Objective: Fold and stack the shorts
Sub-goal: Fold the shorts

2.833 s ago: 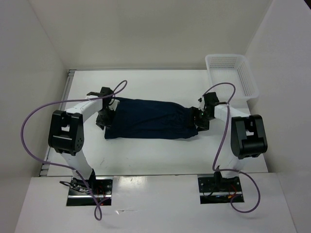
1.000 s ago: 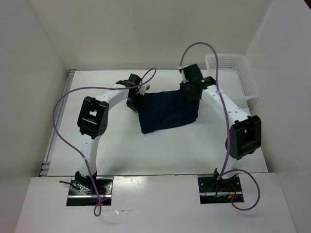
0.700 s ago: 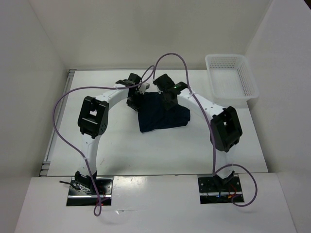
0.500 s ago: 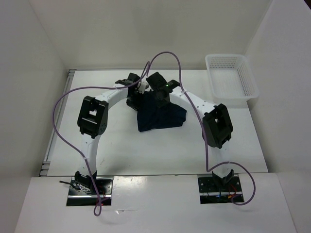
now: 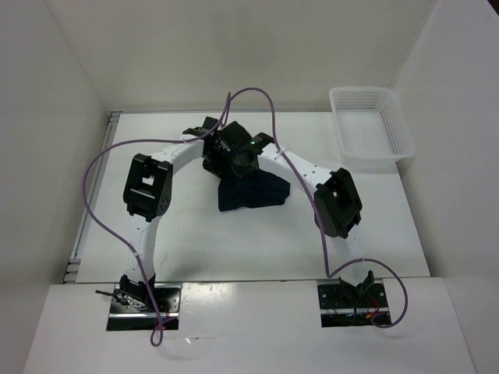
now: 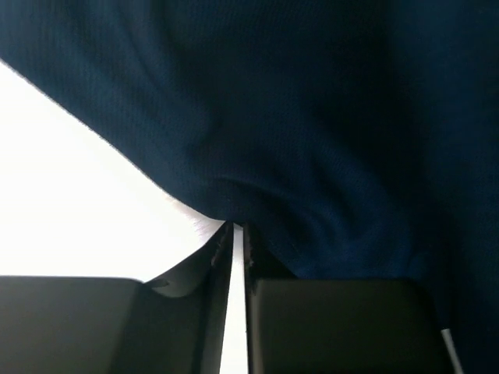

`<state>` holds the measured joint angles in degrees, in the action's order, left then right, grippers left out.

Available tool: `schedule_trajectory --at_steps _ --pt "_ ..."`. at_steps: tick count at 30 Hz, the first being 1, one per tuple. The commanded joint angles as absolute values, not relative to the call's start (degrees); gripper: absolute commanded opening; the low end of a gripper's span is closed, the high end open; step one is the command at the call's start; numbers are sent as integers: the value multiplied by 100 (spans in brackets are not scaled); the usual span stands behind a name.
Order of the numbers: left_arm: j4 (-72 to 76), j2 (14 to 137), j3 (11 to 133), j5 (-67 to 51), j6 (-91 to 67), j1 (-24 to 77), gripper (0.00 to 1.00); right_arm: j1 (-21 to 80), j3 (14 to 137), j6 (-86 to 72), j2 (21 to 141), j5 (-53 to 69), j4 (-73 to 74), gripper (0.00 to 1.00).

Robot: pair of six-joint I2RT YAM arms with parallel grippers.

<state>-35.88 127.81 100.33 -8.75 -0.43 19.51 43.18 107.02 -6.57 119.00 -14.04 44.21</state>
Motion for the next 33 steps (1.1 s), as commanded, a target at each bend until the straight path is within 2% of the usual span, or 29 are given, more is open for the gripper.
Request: schedule_trajectory --at_steps 1,2,3,4,7,12,14,16,18,22,26,33 --pt "-3656 13096 9773 -958 0 1917 18 4535 11056 -606 12032 -1082 4184 24" --pt "-3656 13043 9721 -906 0 1812 26 4535 11057 -606 12032 -768 4184 30" --pt "-3656 12982 9721 -905 0 1758 31 4535 11057 -606 12032 -556 4184 43" --pt "-3656 12981 9721 -766 0 1619 37 4535 11109 -546 11980 -310 4131 49" --pt "-3656 12832 9721 -476 0 1354 50 4535 10953 -475 11673 569 3904 55" --pt "-3656 12446 9843 -62 0 783 58 4597 10048 -291 10592 1099 3130 55" --pt "-3717 12305 9983 -9 0 729 59 4597 9573 -185 10320 845 2989 55" --pt "-3840 12059 10098 -149 0 677 59 4597 9055 95 9985 99 2988 55" --pt "-3945 11823 10186 -622 0 816 60 4518 8407 516 9722 -454 2726 51" --pt "-4200 11672 10318 -1169 0 1290 62 4028 7551 1053 9668 -1142 2312 46" --pt "-4324 11777 10458 -1389 0 1661 64 3639 6892 1607 9721 -1195 1891 46" --pt "-4324 12234 10625 -1240 0 2144 70 3454 6460 1934 9949 -1126 1459 46"
